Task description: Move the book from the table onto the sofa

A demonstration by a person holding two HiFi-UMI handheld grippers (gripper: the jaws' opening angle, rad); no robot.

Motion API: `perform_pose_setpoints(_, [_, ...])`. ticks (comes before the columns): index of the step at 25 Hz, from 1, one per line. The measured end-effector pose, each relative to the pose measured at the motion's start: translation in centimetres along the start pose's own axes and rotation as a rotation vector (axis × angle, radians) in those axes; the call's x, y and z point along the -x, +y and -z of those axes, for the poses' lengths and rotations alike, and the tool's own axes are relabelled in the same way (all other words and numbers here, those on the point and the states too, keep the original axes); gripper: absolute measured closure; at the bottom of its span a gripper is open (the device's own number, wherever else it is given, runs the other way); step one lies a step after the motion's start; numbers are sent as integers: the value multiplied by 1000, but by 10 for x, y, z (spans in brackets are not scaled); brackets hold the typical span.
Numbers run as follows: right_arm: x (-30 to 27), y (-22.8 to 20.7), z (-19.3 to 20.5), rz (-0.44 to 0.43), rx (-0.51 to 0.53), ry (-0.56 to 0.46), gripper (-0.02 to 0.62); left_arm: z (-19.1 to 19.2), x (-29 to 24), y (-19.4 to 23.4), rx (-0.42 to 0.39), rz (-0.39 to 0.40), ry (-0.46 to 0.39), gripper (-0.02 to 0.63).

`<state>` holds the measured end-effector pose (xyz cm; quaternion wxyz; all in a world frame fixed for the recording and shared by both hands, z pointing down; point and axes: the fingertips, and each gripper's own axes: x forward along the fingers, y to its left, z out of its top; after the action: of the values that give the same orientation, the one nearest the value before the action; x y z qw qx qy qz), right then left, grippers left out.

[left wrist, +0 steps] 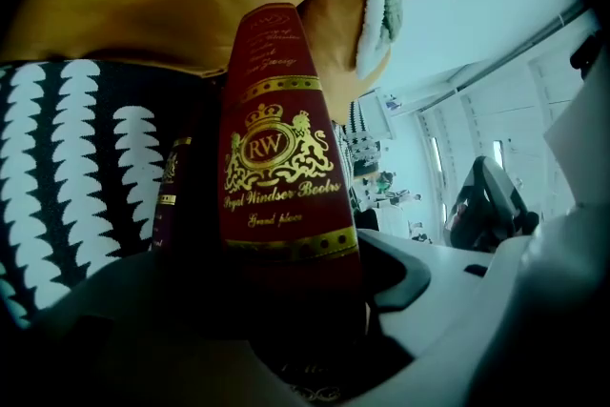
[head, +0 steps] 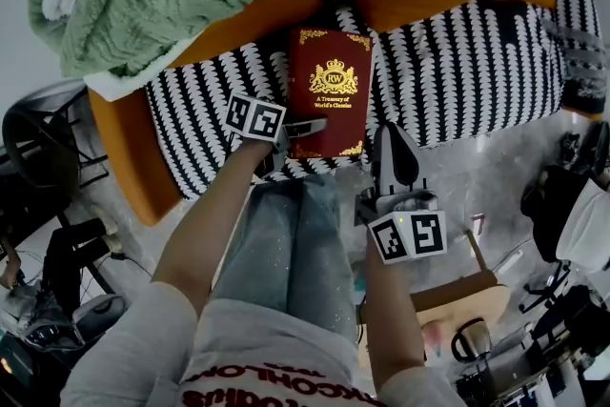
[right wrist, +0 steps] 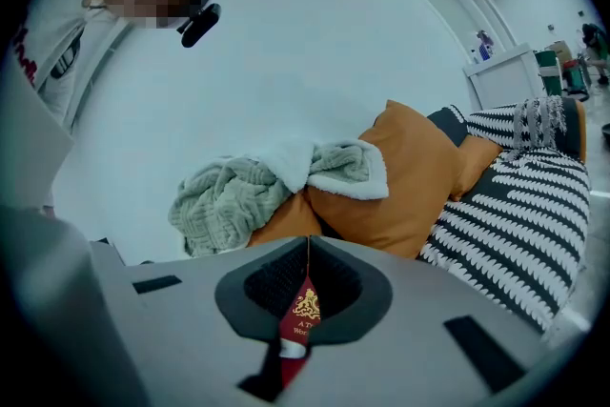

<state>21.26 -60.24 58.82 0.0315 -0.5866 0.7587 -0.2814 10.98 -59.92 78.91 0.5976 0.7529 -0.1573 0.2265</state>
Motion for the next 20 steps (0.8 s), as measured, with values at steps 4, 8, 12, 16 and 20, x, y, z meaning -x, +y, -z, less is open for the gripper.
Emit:
perform_pose_setpoints(4, [-16, 7, 16, -8, -13, 12, 568, -5, 12, 18, 2, -53, -7, 305])
perform_pose_setpoints(8, [-18, 5, 19, -12, -17, 14, 568, -6, 12, 15, 5, -86, -8, 293])
perform_pose_setpoints(12, [-17, 3, 16, -15, -19, 15, 568, -16, 17, 10, 16, -108, -85, 258])
perform_pose_setpoints(16, [-28, 9, 25, -14, -26, 16, 568, -23, 33, 29, 1, -175, -146, 242])
perform_pose_setpoints(20, [-39, 16, 34, -14, -26, 20, 568, -28, 47, 52, -32, -246, -182, 238])
